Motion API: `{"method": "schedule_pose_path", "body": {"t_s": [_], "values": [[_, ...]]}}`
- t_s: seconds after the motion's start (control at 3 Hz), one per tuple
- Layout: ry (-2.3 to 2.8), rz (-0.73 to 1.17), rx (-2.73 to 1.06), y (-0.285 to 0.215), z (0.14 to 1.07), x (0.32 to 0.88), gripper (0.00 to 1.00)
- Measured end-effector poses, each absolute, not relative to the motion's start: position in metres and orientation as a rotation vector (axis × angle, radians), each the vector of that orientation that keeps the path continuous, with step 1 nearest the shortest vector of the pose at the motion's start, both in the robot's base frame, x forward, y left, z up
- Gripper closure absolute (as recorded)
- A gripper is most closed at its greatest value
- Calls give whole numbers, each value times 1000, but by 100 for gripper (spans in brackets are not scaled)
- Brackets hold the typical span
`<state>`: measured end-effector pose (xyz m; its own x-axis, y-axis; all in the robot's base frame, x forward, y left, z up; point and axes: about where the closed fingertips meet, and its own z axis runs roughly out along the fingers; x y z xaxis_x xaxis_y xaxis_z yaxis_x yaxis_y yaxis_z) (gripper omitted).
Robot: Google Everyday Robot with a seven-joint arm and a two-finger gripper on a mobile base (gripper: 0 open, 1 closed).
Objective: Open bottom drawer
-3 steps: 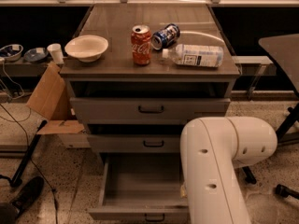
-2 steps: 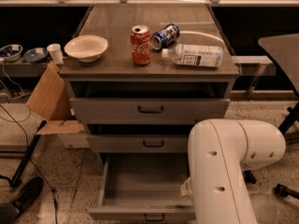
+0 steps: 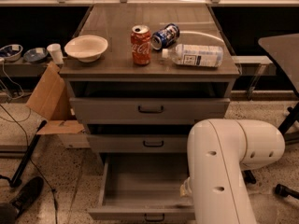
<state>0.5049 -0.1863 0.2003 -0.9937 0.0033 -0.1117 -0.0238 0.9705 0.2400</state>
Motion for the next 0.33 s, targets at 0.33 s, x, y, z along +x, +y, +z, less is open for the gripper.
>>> {"method": "schedule_pose_path", "body": {"t_s": [0.33], "values": [[3008, 368, -16, -186, 200, 505, 27]]}}
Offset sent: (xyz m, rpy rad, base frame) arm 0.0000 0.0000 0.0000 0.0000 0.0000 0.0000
